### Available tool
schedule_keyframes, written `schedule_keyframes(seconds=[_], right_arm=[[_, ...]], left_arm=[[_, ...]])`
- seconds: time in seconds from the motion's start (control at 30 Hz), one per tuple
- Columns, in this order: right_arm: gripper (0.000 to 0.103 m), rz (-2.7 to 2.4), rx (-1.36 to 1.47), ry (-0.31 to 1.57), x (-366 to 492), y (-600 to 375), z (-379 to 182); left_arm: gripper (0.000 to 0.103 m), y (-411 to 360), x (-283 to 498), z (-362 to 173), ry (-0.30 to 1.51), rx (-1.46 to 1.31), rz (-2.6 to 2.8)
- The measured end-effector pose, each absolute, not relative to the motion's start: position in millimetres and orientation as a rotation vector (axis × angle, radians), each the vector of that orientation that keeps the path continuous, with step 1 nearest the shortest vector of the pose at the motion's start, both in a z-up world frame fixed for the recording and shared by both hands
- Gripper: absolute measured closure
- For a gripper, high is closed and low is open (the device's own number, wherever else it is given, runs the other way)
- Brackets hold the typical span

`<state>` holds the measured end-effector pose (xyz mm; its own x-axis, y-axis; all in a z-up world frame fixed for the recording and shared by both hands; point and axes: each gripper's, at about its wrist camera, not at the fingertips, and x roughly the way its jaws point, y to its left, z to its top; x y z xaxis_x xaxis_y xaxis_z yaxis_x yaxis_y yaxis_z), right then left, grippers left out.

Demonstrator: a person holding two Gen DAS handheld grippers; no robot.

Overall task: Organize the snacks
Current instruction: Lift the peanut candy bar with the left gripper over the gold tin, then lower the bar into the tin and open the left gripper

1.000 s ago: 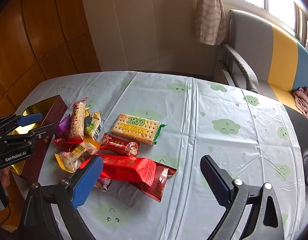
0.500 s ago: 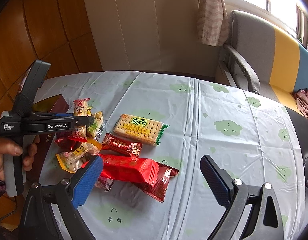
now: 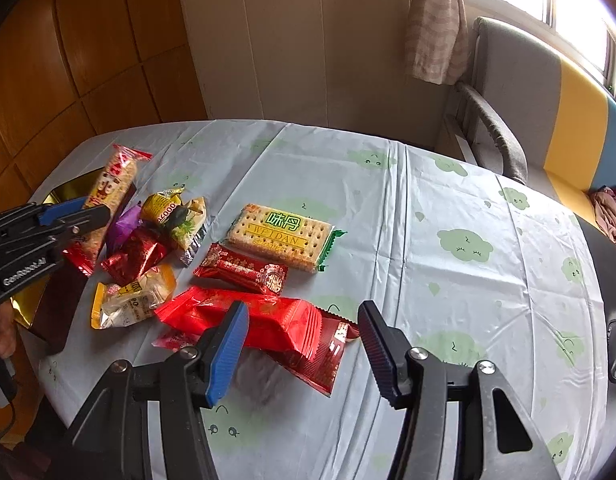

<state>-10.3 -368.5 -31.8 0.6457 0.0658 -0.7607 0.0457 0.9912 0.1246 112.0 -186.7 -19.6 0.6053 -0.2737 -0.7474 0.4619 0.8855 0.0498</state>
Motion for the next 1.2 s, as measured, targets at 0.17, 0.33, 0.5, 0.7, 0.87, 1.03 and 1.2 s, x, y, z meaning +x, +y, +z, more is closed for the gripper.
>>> schedule_keyframes(seconds=[0.17,0.33,0.5,0.7,0.87,1.03,1.2], right_arm=[[0.045,0.035,0.138,0.897,-9,-362,-39],[0.045,0.068,0.145,0.920,-9,-349,-43],[0.045,0.092,0.130,0.911,-9,-329,-37],[0.048,0.149,0.135,0.896,-2,-298,-26],[0.054,0.207,0.129,0.887,13,-268,-19],[0.055,0.253,0.127,0.895,31,-239,-15],[0.055,0.275,0.179,0.930,55,-225,-19]], left_arm=[[0.075,-163,93,1,0.756,0.220,-0.412],[0.075,-139,78,11,0.730,0.198,-0.388],[0.075,-113,70,11,0.739,0.163,-0.353],[0.075,-78,71,2,0.772,0.118,-0.302],[0.075,-35,84,-12,0.848,0.021,-0.251],[0.075,3,102,-28,0.912,-0.065,-0.190],[0.075,19,121,-40,0.954,-0.108,-0.200]])
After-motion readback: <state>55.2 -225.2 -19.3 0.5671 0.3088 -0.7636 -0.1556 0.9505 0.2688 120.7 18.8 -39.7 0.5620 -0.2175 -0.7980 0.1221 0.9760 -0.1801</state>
